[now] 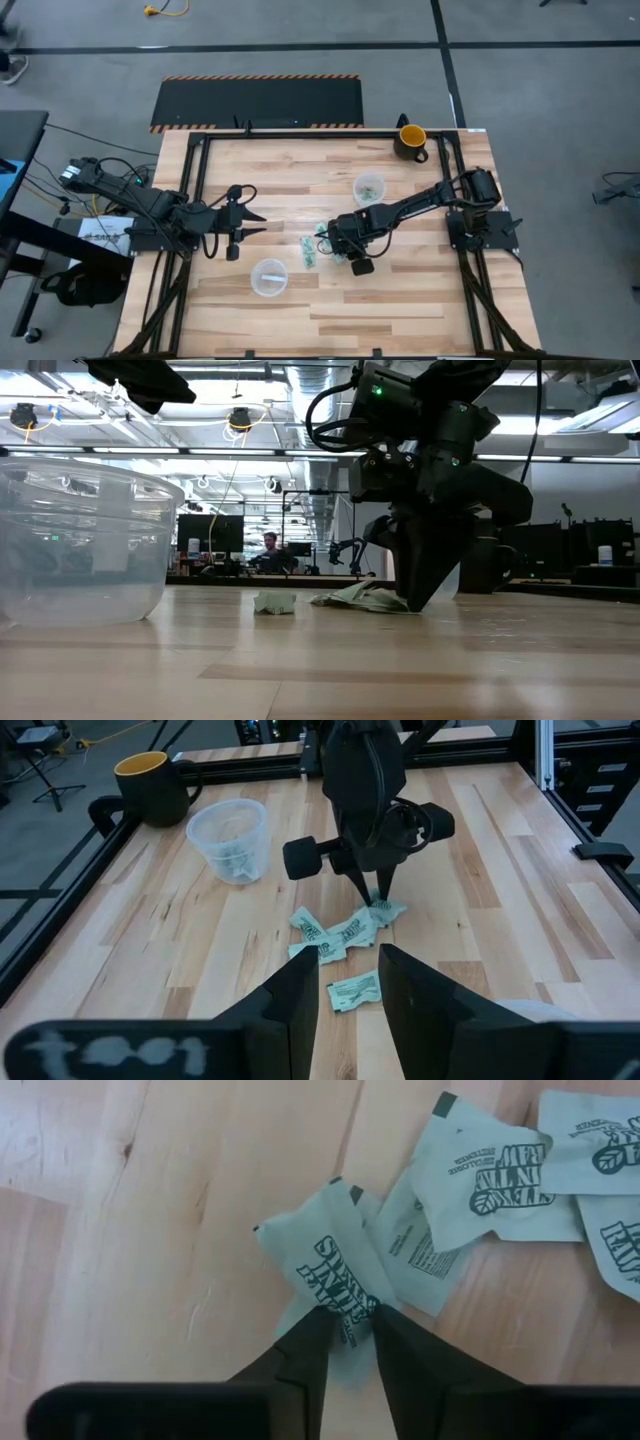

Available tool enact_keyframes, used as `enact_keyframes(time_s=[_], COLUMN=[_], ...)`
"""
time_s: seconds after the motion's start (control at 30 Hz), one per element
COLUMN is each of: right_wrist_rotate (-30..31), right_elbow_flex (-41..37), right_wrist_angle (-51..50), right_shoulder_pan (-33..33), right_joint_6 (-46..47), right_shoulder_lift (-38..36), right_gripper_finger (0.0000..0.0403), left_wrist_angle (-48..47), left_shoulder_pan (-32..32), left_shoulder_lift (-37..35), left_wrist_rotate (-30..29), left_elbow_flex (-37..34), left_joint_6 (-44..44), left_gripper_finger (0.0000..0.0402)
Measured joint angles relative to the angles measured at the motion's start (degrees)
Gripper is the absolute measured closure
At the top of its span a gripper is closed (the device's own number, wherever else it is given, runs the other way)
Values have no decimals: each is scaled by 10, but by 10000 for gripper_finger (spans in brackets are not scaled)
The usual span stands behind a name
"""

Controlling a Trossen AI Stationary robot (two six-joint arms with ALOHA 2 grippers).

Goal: Pick and place Stevia / Truvia into bins
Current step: Put the stevia packet into the top transparent container

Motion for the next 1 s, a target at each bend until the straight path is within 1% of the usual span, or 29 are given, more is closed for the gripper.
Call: enact_keyframes(time_s=[0.3, 0.37, 0.6, 0.8, 0.87, 1.0], right_wrist_rotate=[0, 0, 0, 12, 23, 75], right_elbow_flex=[0, 3, 28, 43, 54, 76], right_wrist_angle=[-5, -21, -41, -70, -100, -170], right_shoulder_pan=[0, 0, 0, 0, -1, -6], right_joint_6=[0, 0, -4, -9, -10, -10], right_shoulder_lift=[-1, -5, -18, -25, -25, -25], right_gripper_finger=[351, 356, 378, 395, 399, 401], left_wrist_angle=[0, 0, -1, -2, -2, -2], left_shoulder_pan=[0, 0, 0, 0, 0, 0], left_shoulder_lift=[0, 0, 0, 0, 0, 0], left_wrist_rotate=[0, 0, 0, 0, 0, 0], left_elbow_flex=[0, 0, 0, 0, 0, 0], left_joint_6=[0, 0, 0, 0, 0, 0], left_gripper_finger=[303, 303, 303, 303, 303, 303])
